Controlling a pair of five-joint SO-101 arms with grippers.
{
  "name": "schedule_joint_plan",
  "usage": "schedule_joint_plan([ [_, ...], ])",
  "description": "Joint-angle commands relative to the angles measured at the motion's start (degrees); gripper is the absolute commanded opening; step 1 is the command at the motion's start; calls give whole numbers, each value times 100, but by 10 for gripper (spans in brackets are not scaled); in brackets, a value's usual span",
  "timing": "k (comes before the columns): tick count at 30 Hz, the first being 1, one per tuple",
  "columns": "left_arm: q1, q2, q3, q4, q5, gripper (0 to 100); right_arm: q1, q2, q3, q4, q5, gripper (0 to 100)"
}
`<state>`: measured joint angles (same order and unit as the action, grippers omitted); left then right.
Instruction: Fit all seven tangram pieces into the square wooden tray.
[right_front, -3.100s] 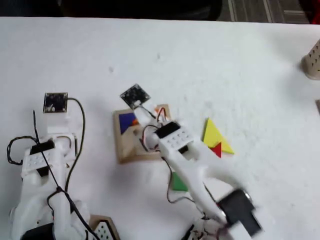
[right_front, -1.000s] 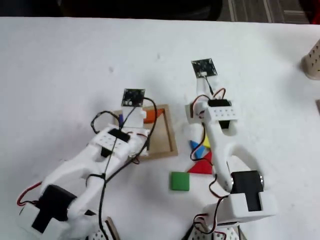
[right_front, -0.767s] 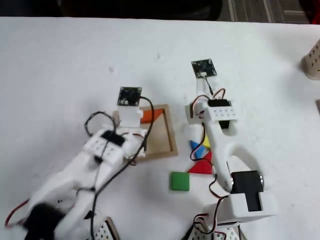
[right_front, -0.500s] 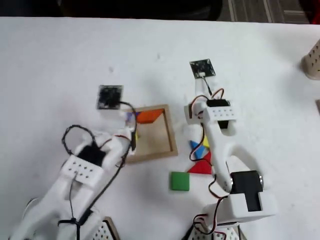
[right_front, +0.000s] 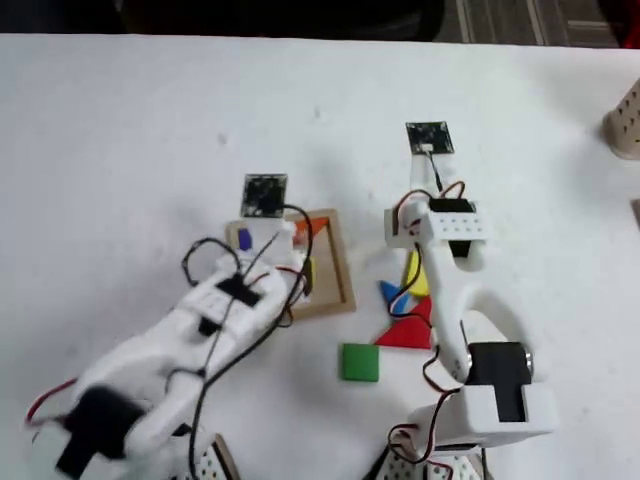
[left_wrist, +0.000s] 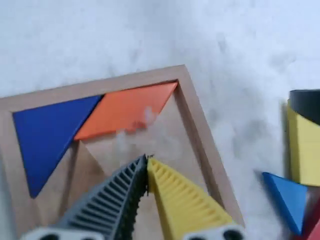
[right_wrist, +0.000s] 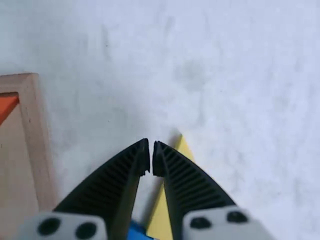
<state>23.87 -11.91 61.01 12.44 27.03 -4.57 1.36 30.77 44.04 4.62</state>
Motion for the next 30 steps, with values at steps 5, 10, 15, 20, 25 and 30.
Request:
schedule_joint_plan([
  [5,-66,277,-396,185,-229,20,48,277,-378,31,-70,18],
  [10,-101,101,-132,246,-747,20,40,374,-475,31,-70,18],
  [15,-277,-4,-62,352,-756,20,31,374,-484,13,-62,18],
  [20,-602,-31,-88,598,-721,20,22,382,-484,13,-35,18],
  [25,-681,-40,-88,615,-712,20,-31,382,-484,22,-18,18],
  [30,-690,-40,-97,615,-712,20,-31,382,-484,22,-18,18],
])
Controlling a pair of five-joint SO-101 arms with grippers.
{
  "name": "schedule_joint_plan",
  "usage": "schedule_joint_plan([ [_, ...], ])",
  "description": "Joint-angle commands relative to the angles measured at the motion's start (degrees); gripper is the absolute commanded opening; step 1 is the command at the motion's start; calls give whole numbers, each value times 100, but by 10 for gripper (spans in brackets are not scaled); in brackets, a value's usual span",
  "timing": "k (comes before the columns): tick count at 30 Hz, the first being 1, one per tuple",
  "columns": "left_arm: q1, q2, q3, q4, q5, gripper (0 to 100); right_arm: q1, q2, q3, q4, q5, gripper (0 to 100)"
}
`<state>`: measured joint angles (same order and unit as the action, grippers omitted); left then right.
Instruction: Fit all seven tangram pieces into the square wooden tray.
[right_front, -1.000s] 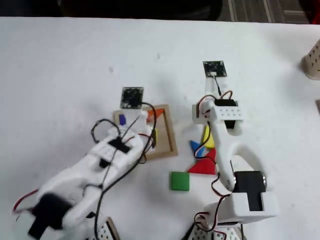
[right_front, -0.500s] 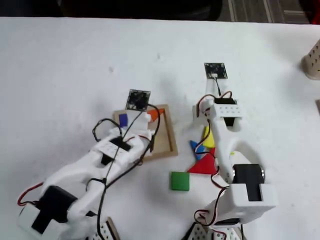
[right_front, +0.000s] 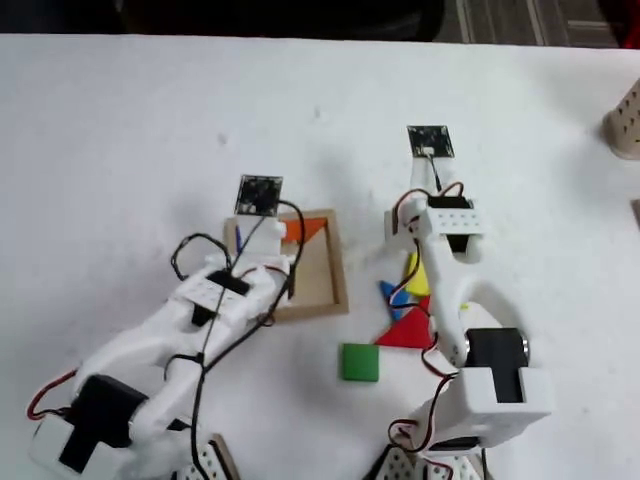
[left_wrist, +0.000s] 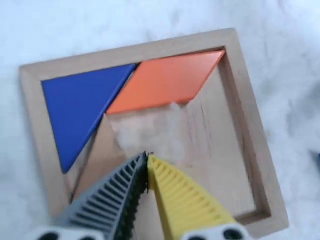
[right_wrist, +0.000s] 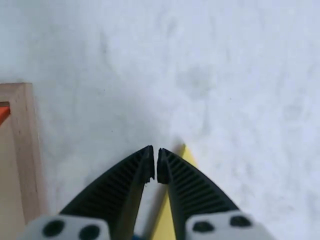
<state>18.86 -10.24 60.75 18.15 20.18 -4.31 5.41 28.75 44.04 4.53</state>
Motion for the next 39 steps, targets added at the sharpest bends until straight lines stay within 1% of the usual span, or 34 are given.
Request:
schedule_joint_plan([
  [1,-189,-207,-70,0,-26,20,-57,-22,-281,22,-9,18],
  [6,-180,-207,-448,-9,-70,20,-66,-22,-281,22,-9,18],
  [12,-673,-145,-809,-9,-35,20,-66,-31,-281,31,-9,18],
  [15,-699,-119,-791,-9,-70,20,-66,-31,-281,31,-9,18],
  [18,-655,312,-870,-18,-70,20,-119,-31,-273,31,0,18],
  [21,-611,927,-1257,0,-70,20,-119,-31,-273,31,0,18],
  [23,-620,1033,-1389,97,-70,20,-119,-31,-273,31,0,18],
  [32,-673,769,-1134,158,-79,20,-119,-31,-281,31,0,19],
  [39,-804,-163,-475,123,-79,20,-119,-31,-299,31,0,20],
])
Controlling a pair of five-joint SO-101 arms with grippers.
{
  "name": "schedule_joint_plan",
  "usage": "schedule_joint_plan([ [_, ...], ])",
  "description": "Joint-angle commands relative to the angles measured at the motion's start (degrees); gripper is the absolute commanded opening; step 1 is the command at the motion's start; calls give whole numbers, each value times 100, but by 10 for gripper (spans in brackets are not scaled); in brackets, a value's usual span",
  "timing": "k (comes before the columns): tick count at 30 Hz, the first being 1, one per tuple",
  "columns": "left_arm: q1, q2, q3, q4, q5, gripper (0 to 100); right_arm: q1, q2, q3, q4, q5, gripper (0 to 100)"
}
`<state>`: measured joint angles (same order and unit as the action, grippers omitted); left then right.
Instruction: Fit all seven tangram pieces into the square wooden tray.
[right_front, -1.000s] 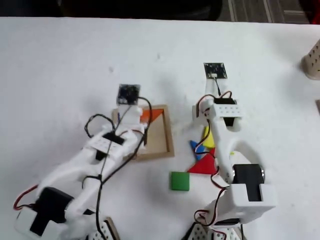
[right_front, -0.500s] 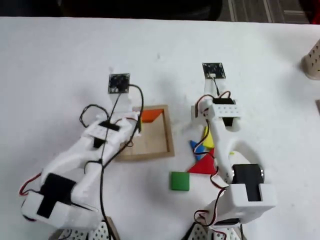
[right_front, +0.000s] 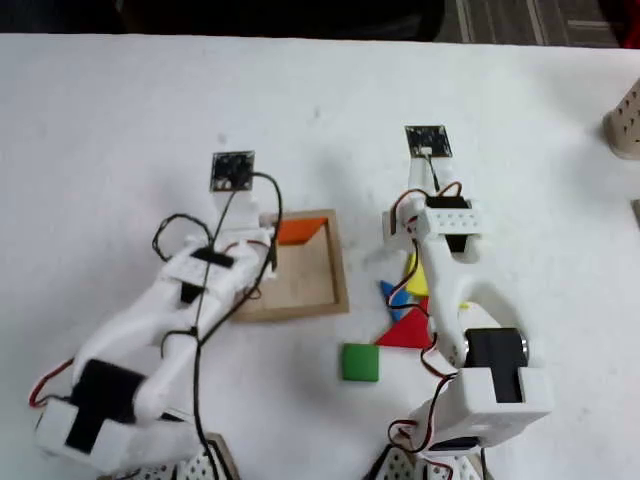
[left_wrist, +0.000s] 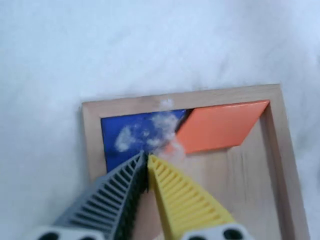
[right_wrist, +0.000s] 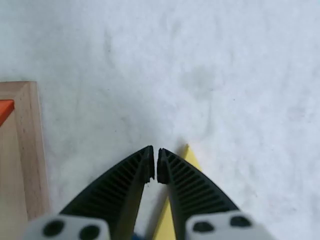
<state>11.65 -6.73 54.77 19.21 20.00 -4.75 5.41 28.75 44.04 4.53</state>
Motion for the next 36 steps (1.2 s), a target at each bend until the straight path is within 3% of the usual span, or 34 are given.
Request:
schedule_joint_plan([
  [1,-92,-664,202,18,-62,20,-75,-31,-299,31,0,20],
  [12,4,-1789,782,-18,-53,20,-84,-31,-299,31,0,20],
  [16,602,-1675,905,-835,-26,20,-84,-31,-308,22,0,20],
  [19,936,-1121,800,-958,-53,20,-119,-31,-308,31,0,20],
  [24,778,-251,220,-484,-62,20,-127,-31,-308,31,0,20],
  [31,312,-453,105,440,-62,20,-136,-31,-308,31,0,20],
  [36,224,-479,105,668,-62,20,-136,-31,-316,22,0,21],
])
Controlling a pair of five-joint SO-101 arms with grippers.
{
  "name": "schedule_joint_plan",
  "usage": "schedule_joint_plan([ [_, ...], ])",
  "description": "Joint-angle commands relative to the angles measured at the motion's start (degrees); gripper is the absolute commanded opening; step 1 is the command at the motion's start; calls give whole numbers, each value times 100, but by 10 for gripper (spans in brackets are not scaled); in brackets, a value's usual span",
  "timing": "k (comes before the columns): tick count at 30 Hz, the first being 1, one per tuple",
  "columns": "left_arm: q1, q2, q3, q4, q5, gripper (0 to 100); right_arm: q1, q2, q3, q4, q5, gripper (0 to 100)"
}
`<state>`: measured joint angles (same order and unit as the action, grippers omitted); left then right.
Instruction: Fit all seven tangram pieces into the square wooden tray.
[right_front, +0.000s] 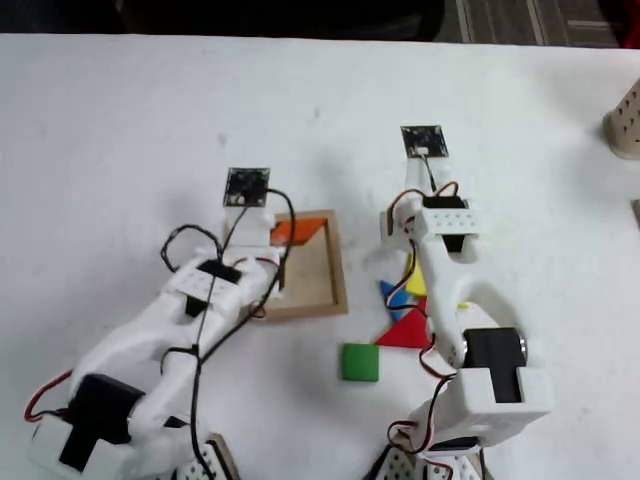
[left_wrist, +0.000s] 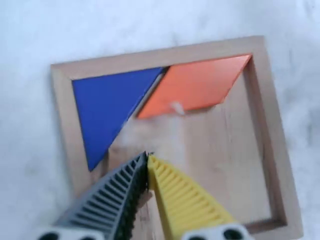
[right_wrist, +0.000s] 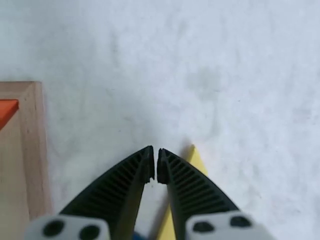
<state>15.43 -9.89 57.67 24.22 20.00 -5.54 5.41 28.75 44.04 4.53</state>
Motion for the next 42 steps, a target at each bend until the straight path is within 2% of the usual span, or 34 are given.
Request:
schedule_joint_plan([
  [1,-154,-180,-185,176,-62,20,-57,-31,-316,22,0,21],
  [11,-163,-198,-229,457,-62,20,-57,-31,-316,13,0,21],
  [19,-453,-207,-299,580,-18,20,-57,-31,-316,-4,0,21],
  [23,-708,-207,-510,888,-18,20,-48,-31,-325,-4,0,21],
  [29,-699,-215,-545,870,-53,20,-48,-31,-325,-4,0,21],
  [38,-743,-1200,-193,862,-62,20,48,-75,-325,40,0,21],
  [42,-919,-1596,-44,853,-62,20,110,-92,-466,549,-53,18],
])
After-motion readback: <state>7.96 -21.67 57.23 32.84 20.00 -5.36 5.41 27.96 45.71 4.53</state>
